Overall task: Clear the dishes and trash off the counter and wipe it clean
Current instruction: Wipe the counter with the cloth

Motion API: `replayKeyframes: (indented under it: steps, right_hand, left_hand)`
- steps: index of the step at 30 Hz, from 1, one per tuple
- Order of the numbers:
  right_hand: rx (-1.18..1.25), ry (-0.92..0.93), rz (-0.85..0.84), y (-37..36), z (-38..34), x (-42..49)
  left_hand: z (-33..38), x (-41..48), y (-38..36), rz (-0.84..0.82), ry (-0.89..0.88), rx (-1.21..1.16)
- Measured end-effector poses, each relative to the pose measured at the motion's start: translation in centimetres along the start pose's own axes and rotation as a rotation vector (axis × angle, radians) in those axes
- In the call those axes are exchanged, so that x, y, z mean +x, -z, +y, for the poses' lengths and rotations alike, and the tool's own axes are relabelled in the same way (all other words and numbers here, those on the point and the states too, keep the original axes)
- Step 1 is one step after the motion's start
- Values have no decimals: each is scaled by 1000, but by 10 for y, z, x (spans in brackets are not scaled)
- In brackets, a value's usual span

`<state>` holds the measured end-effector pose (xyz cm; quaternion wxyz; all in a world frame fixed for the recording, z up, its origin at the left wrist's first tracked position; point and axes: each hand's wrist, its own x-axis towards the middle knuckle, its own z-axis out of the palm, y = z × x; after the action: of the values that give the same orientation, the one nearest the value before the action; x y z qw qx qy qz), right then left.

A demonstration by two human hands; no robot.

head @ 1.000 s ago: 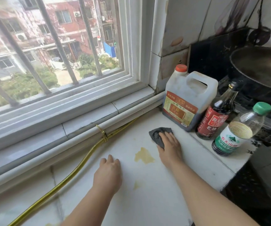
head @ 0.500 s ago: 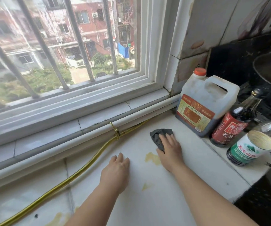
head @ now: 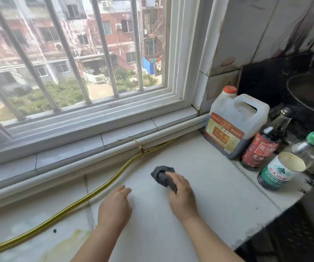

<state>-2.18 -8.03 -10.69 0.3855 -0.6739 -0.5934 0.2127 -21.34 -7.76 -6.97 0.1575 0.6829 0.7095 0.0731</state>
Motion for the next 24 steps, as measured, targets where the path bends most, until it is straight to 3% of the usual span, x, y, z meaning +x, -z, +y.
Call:
replayKeyframes:
  steps: [4, 6, 16, 21, 24]
  right_hand:
    - [-177, -134, 78, 19, 25, -1]
    - [-276, -45, 84, 7, 30, -17]
    - [-166, 101, -78, -75, -46, -102]
    - [-4, -67, 27, -61, -65, -94]
    - [-85, -202, 111, -45, -57, -92]
  left_hand:
    - [-15, -11, 7, 16, 42, -11]
    - [-24, -19, 9, 25, 49, -21]
    - [-54, -41, 33, 29, 35, -50]
    - [-89, -49, 49, 61, -1, -84]
    - [-114, -55, 56, 68, -9, -94]
